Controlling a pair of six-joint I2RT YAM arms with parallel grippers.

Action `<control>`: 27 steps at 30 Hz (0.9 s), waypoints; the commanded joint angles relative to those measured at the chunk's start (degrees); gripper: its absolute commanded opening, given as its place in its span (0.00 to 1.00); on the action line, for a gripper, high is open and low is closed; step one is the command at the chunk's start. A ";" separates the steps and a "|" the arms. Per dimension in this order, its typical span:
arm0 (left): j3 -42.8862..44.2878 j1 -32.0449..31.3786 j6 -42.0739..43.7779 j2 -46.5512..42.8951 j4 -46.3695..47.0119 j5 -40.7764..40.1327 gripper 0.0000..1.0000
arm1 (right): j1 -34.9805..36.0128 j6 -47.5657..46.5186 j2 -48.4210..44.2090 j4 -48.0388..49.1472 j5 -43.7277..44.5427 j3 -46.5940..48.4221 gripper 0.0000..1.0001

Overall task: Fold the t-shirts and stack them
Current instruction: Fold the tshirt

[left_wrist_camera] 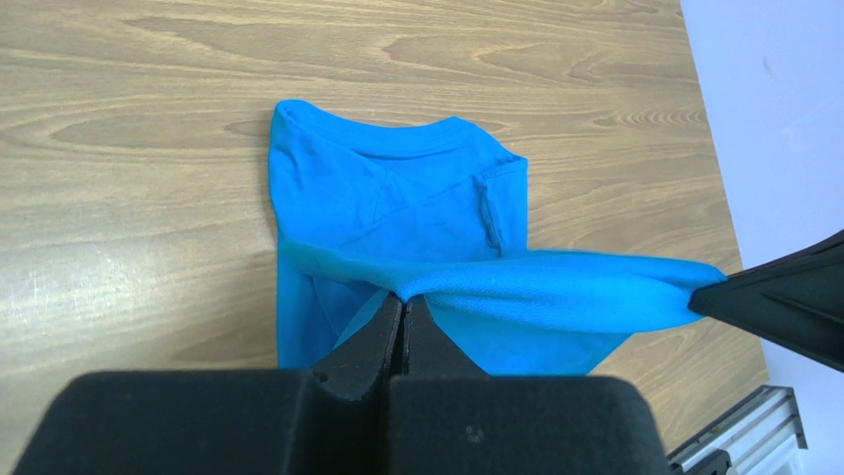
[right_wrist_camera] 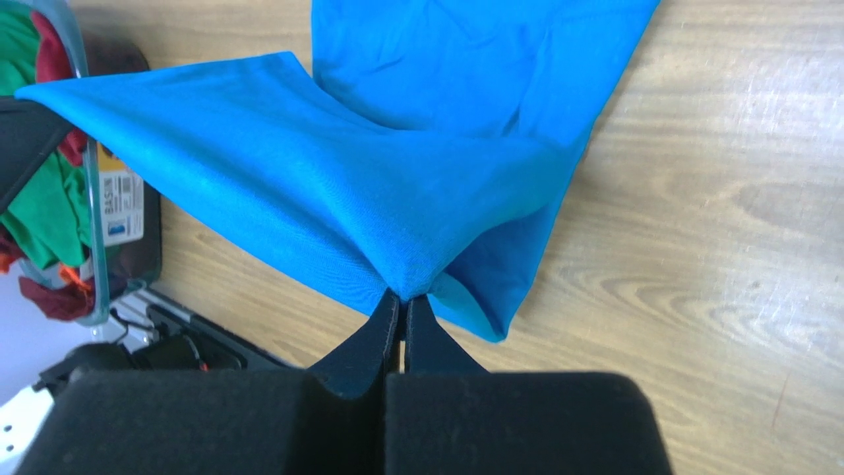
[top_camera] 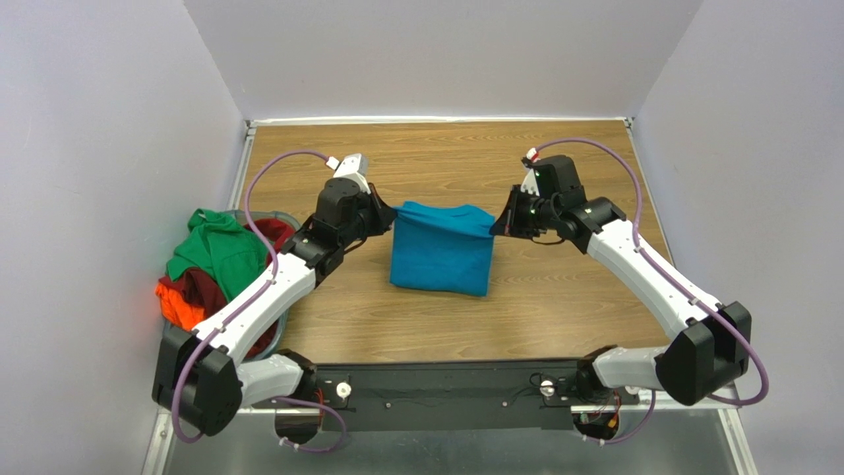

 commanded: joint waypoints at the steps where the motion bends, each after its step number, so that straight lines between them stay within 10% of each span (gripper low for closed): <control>1: 2.37 2.34 2.45 3.25 3.86 2.78 0.00 | -1.52 0.52 2.33 2.88 0.71 1.49 0.01; 27: 18.81 7.09 5.00 31.54 7.38 3.84 0.00 | -9.00 1.58 24.30 12.46 0.18 9.13 0.01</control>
